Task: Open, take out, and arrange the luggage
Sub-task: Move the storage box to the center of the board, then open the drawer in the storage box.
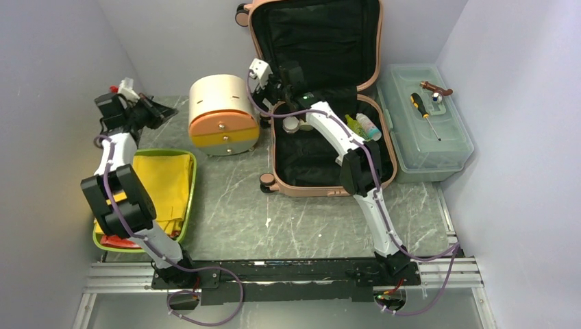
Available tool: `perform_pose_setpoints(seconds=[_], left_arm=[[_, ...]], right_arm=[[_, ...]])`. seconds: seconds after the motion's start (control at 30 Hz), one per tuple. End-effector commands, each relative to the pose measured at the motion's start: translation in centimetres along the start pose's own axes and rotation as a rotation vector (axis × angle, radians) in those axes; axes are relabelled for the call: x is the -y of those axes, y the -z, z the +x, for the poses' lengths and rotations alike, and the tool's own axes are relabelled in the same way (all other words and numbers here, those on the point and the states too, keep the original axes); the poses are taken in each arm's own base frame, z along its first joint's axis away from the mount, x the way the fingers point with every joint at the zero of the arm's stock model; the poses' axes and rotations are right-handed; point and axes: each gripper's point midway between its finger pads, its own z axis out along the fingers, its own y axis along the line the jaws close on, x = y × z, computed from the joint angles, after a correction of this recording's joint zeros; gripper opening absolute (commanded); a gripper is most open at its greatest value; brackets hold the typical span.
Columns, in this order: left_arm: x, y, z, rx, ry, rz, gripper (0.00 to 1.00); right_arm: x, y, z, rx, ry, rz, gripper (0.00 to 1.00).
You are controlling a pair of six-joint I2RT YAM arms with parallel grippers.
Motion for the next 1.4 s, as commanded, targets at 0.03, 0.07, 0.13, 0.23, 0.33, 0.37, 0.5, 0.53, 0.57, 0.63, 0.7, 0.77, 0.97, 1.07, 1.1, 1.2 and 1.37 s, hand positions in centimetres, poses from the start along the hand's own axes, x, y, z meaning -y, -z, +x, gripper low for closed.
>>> perform_pose_setpoints(seconds=[0.03, 0.07, 0.13, 0.23, 0.33, 0.37, 0.5, 0.53, 0.57, 0.63, 0.7, 0.77, 0.97, 1.07, 1.1, 1.2, 1.37], left_arm=[[-0.6, 3.4, -0.5, 0.054, -0.035, -0.018, 0.00], [-0.6, 3.7, -0.4, 0.058, -0.040, -0.011, 0.00], [-0.8, 4.1, 0.1, 0.057, -0.043, -0.006, 0.00], [-0.2, 4.4, 1.0, 0.029, -0.054, 0.029, 0.00], [0.8, 4.9, 1.5, 0.010, -0.074, 0.072, 0.00], [1.2, 5.1, 1.6, 0.007, -0.084, 0.085, 0.00], [1.7, 5.6, 2.3, -0.008, -0.114, 0.098, 0.00], [1.8, 5.7, 2.4, -0.008, -0.119, 0.101, 0.00], [1.8, 5.8, 2.6, -0.006, -0.123, 0.102, 0.00], [1.8, 5.8, 2.9, -0.006, -0.120, 0.105, 0.00], [1.6, 5.5, 3.5, -0.016, -0.120, 0.101, 0.00], [1.4, 5.1, 4.0, -0.027, -0.117, 0.095, 0.00], [1.3, 3.6, 5.2, -0.058, -0.117, 0.101, 0.00], [1.7, 2.8, 6.0, -0.087, -0.116, 0.116, 0.00], [1.9, 2.5, 6.4, -0.100, -0.117, 0.121, 0.00], [2.8, 1.8, 7.3, -0.130, -0.122, 0.146, 0.00], [4.2, 2.1, 7.1, -0.139, -0.134, 0.191, 0.00]], right_arm=[[-2.7, -2.9, -2.1, 0.070, 0.003, 0.004, 0.99], [-2.2, -3.1, -2.1, 0.074, 0.005, 0.025, 0.99], [-1.2, -3.0, -2.6, 0.083, 0.015, 0.070, 0.99], [-0.3, -1.9, -3.9, 0.082, 0.035, 0.086, 0.99], [-0.5, 0.3, -5.0, 0.055, 0.036, 0.039, 0.99], [-1.0, 1.2, -5.2, 0.032, 0.028, 0.015, 0.98], [-3.0, 5.0, -6.4, -0.023, -0.012, -0.082, 0.98], [-3.5, 5.8, -6.5, -0.037, -0.032, -0.099, 0.99], [-3.8, 6.5, -6.5, -0.051, -0.049, -0.107, 0.99], [-4.2, 7.9, -6.3, -0.085, -0.079, -0.115, 0.99], [-4.9, 8.9, -6.2, -0.114, -0.104, -0.135, 0.99], [-5.9, 10.0, -6.5, -0.124, -0.135, -0.173, 0.99], [-10.1, 12.1, -7.3, -0.131, -0.227, -0.336, 0.98], [-12.0, 12.5, -7.4, -0.143, -0.231, -0.388, 0.97], [-12.5, 12.5, -7.3, -0.148, -0.232, -0.400, 0.97], [-13.7, 12.2, -7.3, -0.155, -0.248, -0.420, 0.96], [-14.1, 11.1, -7.3, -0.181, -0.341, -0.357, 0.93]])
